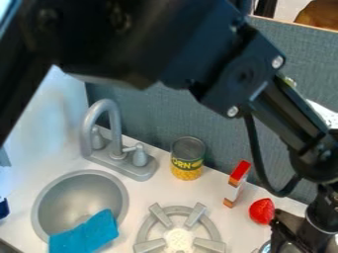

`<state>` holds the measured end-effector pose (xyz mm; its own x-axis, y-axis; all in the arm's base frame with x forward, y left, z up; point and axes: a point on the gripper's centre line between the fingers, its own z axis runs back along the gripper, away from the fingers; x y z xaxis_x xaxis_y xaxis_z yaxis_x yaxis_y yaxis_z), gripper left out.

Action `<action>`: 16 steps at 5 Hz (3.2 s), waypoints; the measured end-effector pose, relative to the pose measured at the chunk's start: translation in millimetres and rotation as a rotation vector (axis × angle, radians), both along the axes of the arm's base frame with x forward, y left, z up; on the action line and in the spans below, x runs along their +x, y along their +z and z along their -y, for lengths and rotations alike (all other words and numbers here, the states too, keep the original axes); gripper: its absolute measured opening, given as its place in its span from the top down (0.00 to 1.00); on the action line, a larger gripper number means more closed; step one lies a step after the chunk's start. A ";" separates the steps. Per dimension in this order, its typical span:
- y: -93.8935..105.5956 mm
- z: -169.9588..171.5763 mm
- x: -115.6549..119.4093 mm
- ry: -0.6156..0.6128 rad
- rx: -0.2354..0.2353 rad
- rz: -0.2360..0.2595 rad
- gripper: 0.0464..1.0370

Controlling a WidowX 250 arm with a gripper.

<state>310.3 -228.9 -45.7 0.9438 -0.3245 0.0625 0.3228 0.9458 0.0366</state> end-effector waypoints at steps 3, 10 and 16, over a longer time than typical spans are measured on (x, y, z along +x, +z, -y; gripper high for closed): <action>-8.6 8.5 0.2 -0.017 -0.005 0.000 0.58; 29.2 -135.5 -18.0 0.291 -0.139 0.080 0.72; -33.2 -163.2 -8.0 0.339 -0.070 0.081 0.38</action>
<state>302.3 -65.7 -78.9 0.9882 0.0145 0.1528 -0.0116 0.9997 -0.0197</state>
